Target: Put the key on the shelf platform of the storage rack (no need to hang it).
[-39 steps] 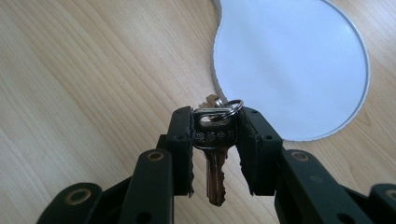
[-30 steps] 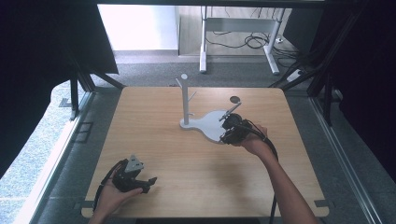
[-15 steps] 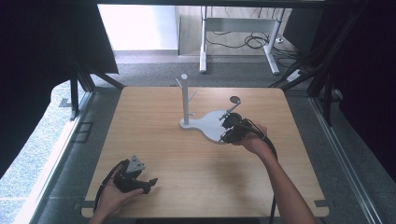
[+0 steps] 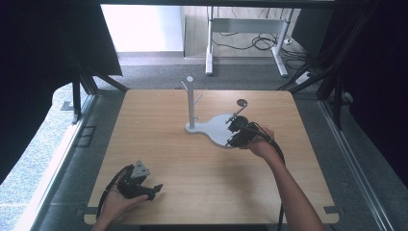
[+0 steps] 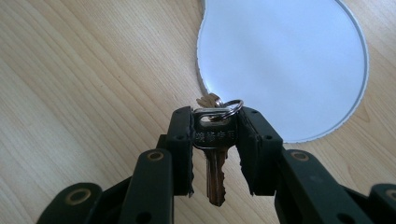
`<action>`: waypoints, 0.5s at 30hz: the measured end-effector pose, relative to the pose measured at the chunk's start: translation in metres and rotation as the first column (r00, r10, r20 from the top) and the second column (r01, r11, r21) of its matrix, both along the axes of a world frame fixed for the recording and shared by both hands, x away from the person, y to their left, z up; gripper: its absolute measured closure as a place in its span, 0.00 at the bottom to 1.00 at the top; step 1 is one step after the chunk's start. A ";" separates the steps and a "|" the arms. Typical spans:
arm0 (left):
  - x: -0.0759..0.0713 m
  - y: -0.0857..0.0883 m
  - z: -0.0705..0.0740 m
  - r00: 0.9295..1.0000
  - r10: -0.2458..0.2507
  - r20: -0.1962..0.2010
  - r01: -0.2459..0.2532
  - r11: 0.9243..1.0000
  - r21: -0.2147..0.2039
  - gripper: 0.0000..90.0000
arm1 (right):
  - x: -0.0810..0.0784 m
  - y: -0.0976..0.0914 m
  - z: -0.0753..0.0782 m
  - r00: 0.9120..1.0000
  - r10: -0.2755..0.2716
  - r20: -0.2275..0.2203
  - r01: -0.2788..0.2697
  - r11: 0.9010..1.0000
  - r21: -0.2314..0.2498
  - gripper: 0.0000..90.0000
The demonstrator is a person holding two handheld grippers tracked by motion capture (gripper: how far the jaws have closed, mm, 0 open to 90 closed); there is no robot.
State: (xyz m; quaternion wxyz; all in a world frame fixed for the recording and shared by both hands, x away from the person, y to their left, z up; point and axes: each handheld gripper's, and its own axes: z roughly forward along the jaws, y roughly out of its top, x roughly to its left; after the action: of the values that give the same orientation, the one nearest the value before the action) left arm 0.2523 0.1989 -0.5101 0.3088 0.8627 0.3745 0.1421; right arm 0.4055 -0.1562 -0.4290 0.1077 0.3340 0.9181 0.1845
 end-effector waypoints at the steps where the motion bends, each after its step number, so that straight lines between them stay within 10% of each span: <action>1: 0.000 0.000 0.000 1.000 0.000 0.000 0.000 1.000 0.000 0.24 | 0.000 0.000 -0.001 1.000 0.001 -0.001 -0.001 1.000 0.003 0.74; 15: 0.000 -0.002 -0.001 1.000 -0.009 -0.003 0.009 1.000 0.008 0.24 | 0.005 -0.002 -0.009 1.000 -0.021 -0.011 0.021 1.000 -0.004 0.75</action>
State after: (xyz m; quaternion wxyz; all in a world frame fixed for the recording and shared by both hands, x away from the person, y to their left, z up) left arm 0.2526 0.1972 -0.5114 0.3055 0.8657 0.3707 0.1407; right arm 0.4104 -0.1585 -0.4376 0.1051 0.3444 0.9155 0.1796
